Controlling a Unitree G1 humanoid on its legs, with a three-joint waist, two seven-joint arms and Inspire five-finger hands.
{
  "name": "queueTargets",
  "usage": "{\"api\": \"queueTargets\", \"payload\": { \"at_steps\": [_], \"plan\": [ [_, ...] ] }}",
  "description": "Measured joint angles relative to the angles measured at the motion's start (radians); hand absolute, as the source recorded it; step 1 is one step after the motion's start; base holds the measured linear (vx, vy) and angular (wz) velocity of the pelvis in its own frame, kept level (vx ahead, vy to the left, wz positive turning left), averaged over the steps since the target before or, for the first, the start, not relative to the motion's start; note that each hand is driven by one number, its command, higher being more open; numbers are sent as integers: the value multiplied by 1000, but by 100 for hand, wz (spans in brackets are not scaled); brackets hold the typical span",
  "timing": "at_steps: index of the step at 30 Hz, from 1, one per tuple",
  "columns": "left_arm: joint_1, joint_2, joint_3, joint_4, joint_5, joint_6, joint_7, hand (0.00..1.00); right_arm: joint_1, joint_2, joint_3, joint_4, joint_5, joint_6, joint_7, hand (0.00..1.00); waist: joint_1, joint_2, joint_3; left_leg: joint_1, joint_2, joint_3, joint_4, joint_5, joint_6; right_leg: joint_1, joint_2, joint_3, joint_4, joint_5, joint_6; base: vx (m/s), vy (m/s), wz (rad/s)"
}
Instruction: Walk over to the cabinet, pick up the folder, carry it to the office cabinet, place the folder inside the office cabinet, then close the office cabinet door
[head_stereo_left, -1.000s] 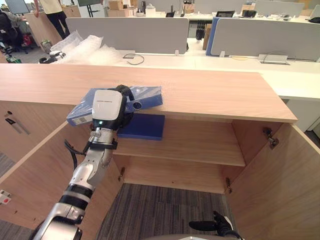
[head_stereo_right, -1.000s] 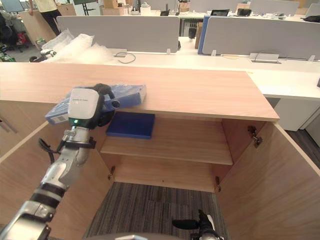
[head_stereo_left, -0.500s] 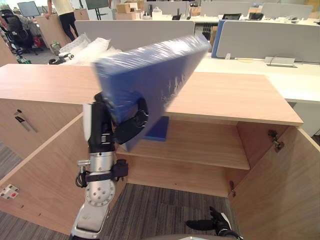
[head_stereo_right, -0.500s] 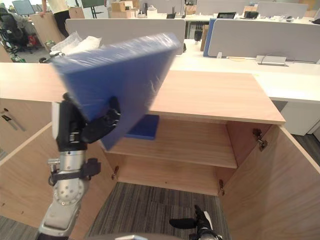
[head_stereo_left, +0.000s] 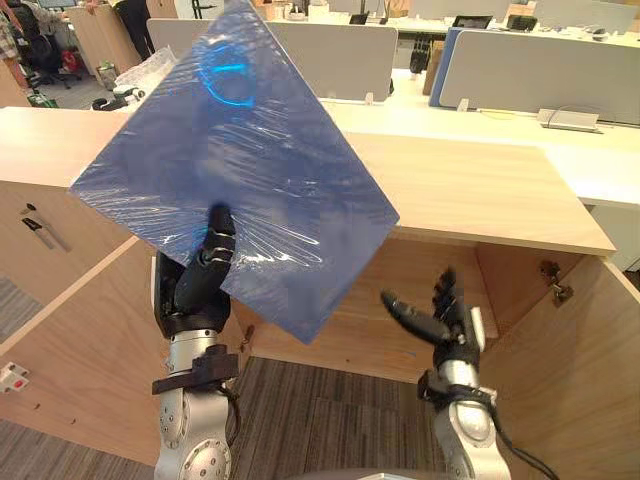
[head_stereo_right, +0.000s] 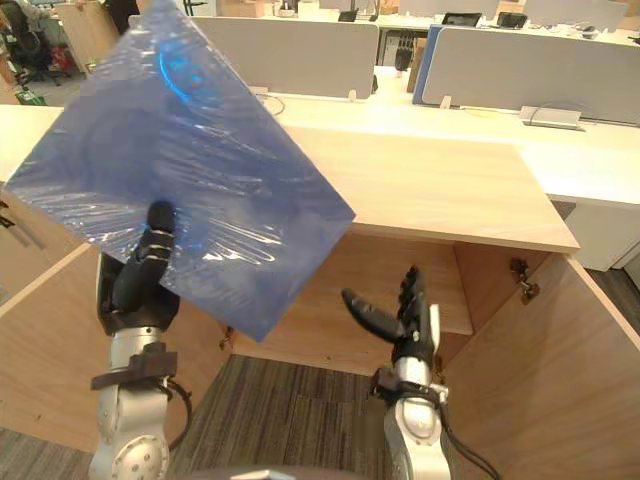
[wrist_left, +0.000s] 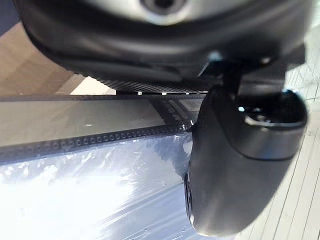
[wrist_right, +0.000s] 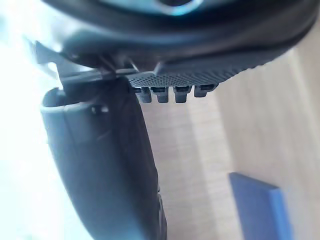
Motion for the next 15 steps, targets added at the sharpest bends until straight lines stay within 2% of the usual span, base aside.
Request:
{"api": "queueTargets", "payload": {
  "at_steps": [4, 8, 15],
  "plan": [
    [22, -9, 4, -4, -7, 7, -11, 0, -23, -14, -6, -192, -98, -44, -53, 100, -3, 4, 2, 0, 2, 5, 15, -10, -1, 3, 2, 6, 0, -1, 0, 2, 2, -4],
    [22, -7, 20, -4, -6, 26, -36, 0, -113, -44, -23, -235, -96, -90, -49, 100, -9, 4, 2, -1, 3, 11, 27, -18, 0, 4, 1, 15, 0, -1, 0, 7, 13, -6],
    [18, 11, 49, 16, 7, 35, -109, 0, -240, -156, -39, -235, 44, -111, 90, 100, -9, 6, 1, -1, 3, 12, 29, -21, 0, 4, 1, 18, 2, 1, 1, 0, 0, 0]
  ]
}}
